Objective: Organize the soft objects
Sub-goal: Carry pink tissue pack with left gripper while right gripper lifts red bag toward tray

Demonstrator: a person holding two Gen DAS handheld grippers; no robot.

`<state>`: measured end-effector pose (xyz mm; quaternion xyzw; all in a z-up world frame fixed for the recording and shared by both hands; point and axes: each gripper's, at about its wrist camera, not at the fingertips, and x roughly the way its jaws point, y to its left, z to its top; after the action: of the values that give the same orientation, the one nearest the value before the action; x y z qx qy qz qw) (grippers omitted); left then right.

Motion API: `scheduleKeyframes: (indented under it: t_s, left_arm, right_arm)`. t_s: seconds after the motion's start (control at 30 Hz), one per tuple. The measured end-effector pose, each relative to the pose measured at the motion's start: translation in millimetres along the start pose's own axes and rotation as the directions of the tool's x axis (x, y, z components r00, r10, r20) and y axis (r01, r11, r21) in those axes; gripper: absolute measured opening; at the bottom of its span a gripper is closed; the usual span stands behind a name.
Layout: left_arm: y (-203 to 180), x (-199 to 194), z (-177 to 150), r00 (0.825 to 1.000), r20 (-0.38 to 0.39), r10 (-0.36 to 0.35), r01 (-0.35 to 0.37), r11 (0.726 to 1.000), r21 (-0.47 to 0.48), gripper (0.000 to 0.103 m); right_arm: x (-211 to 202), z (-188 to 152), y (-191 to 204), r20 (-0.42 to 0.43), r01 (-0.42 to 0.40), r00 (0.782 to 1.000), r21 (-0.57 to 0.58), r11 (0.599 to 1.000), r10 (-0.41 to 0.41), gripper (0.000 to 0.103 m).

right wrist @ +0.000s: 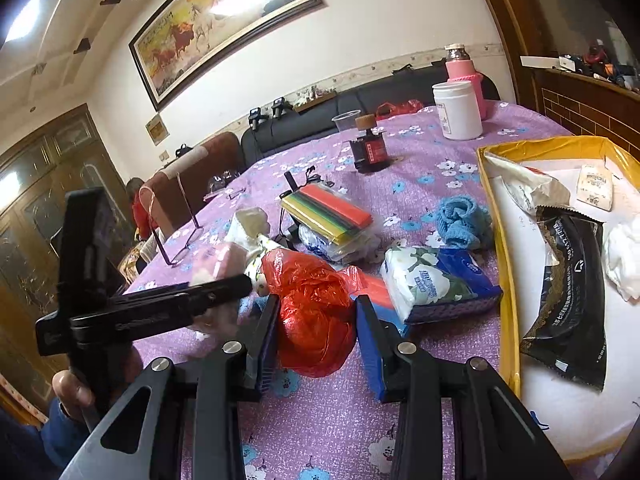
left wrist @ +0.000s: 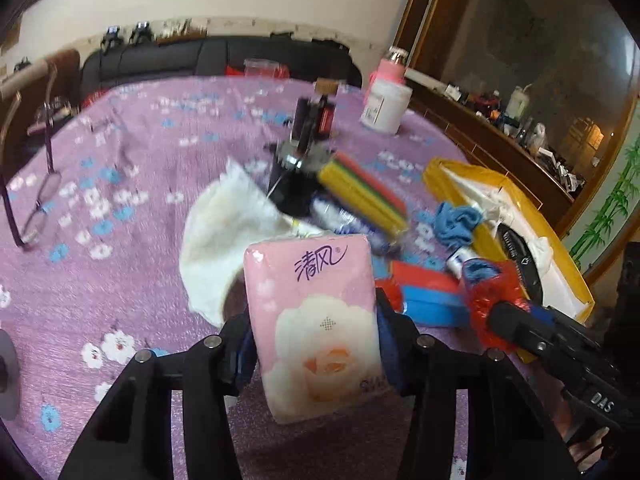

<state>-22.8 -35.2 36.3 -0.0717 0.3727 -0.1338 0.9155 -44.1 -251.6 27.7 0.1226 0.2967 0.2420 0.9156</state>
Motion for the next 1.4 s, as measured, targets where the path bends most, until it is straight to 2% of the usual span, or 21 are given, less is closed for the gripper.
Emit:
scheduleKeyframes:
  t_s: [0.2,0.5,0.67,1.0,1.4]
  left_arm:
    - [-13.3,-19.2,4.8,0.999,0.043,0.005,-0.006,0.999,0.034,0.050]
    - [-31.5,-29.3,10.3,0.998,0.061,-0.009,0.005,0.998,0.064,0.050]
    - [-38.8,-33.9,11.6,0.997,0.075,-0.013,0.007,0.997,0.077,0.050]
    - [-49.5,-39.9,9.2,0.996,0.081,-0.027,0.019,0.995,0.100,0.050]
    - [-79.2,-39.4,8.6,0.996,0.070,-0.063,0.051,0.986,0.159,0.050]
  right_arm:
    - [-13.2,-0.9,-6.7,0.015,0.021,1.000,0.029,0.999,-0.021,0.040]
    - [-46.9,9.0,-12.4,0.086,0.010,0.996,0.060,0.998,-0.015,0.040]
    - [-53.3,9.6,-16.0,0.096,0.005,0.995,0.082,0.997,-0.013,0.040]
    - [-64.3,9.6,-16.1,0.116,0.009,0.993,0.081,0.997,-0.019,0.040]
    - [-87.7,11.7,-35.0,0.169,0.028,0.984,0.131,0.991,-0.050,0.040]
